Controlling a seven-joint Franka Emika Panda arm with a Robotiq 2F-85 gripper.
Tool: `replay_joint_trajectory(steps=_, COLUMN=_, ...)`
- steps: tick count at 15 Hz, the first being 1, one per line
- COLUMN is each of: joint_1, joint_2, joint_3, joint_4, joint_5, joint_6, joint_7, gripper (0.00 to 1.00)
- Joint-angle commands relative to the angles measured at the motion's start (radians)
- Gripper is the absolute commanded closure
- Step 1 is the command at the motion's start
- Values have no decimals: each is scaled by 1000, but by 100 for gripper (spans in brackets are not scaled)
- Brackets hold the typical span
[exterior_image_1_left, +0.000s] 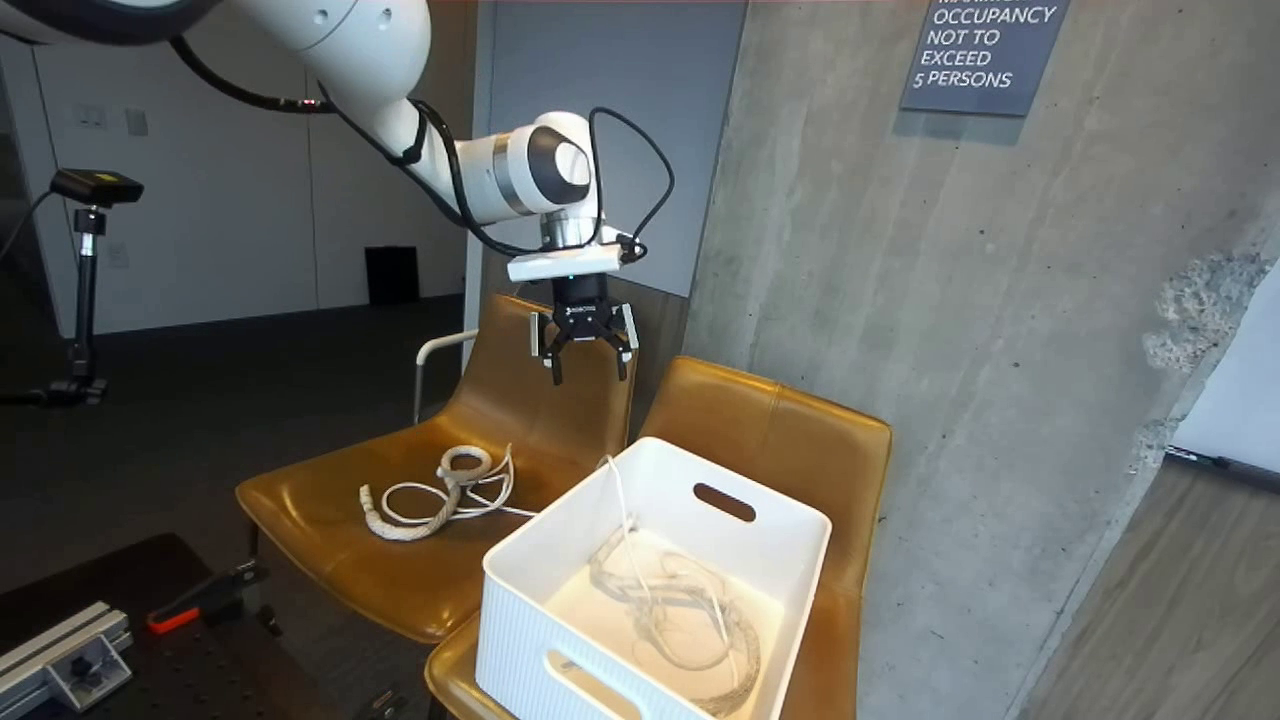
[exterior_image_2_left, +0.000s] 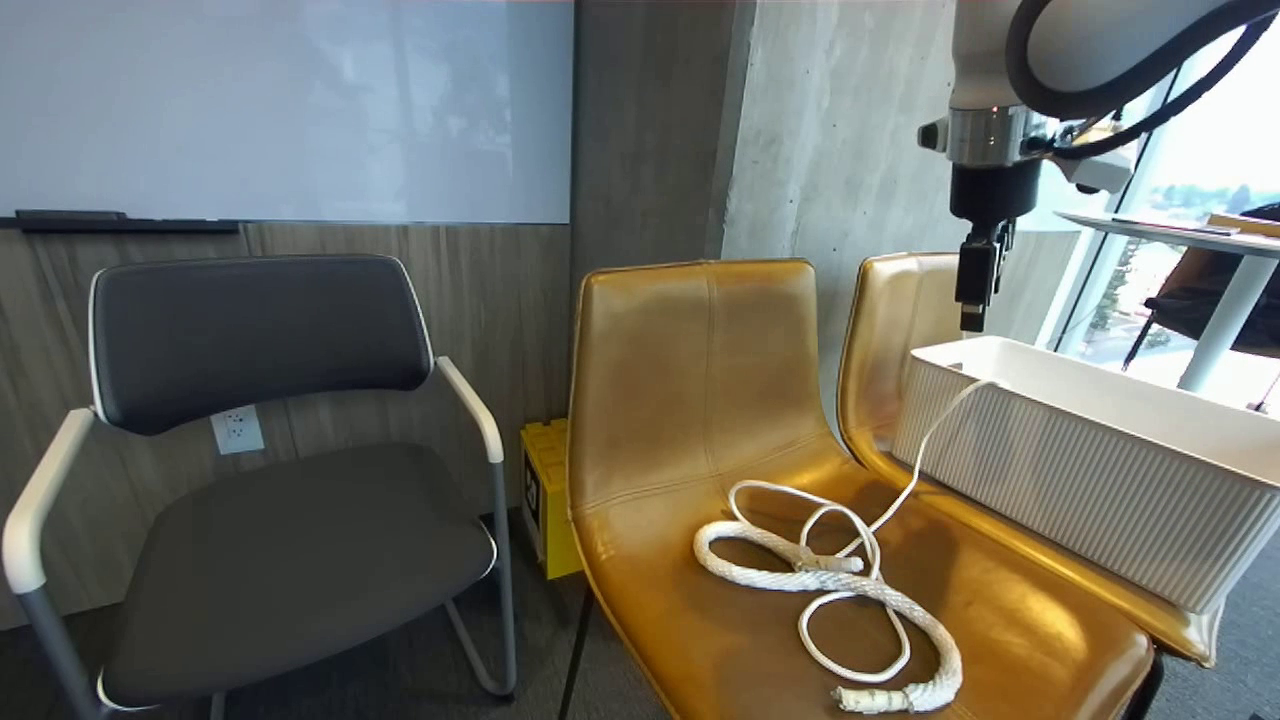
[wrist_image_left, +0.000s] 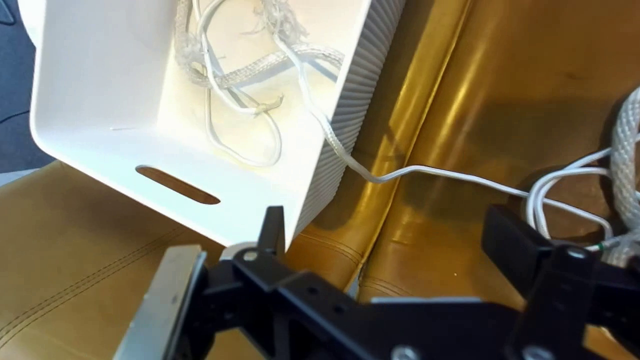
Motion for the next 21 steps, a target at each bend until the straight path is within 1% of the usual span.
replay_joint_trajectory(steps=1, joint_1=-2, joint_2=99, joint_3=-2, joint_4=72, joint_5=-26, joint_6=-22, joint_7=-71, gripper=0)
replay_joint_trajectory(steps=5, joint_1=4, joint_2=173, joint_3=-9, joint_4=113, joint_5=-40, joint_6=-35, joint_7=-100, gripper=0)
replay_joint_trajectory(steps=11, joint_1=10, joint_2=238, joint_3=-13, joint_4=192, joint_5=-61, joint_6=-79, joint_7=-129, gripper=0)
replay_joint_trajectory(steps=16, joint_1=17, joint_2=290, joint_3=-9, joint_4=216, joint_5=-66, joint_6=-95, joint_7=-173, gripper=0)
replay_joint_trajectory(steps=21, joint_1=13, joint_2=334, joint_3=-19, joint_4=247, joint_5=-75, joint_6=-98, joint_7=-199, gripper=0)
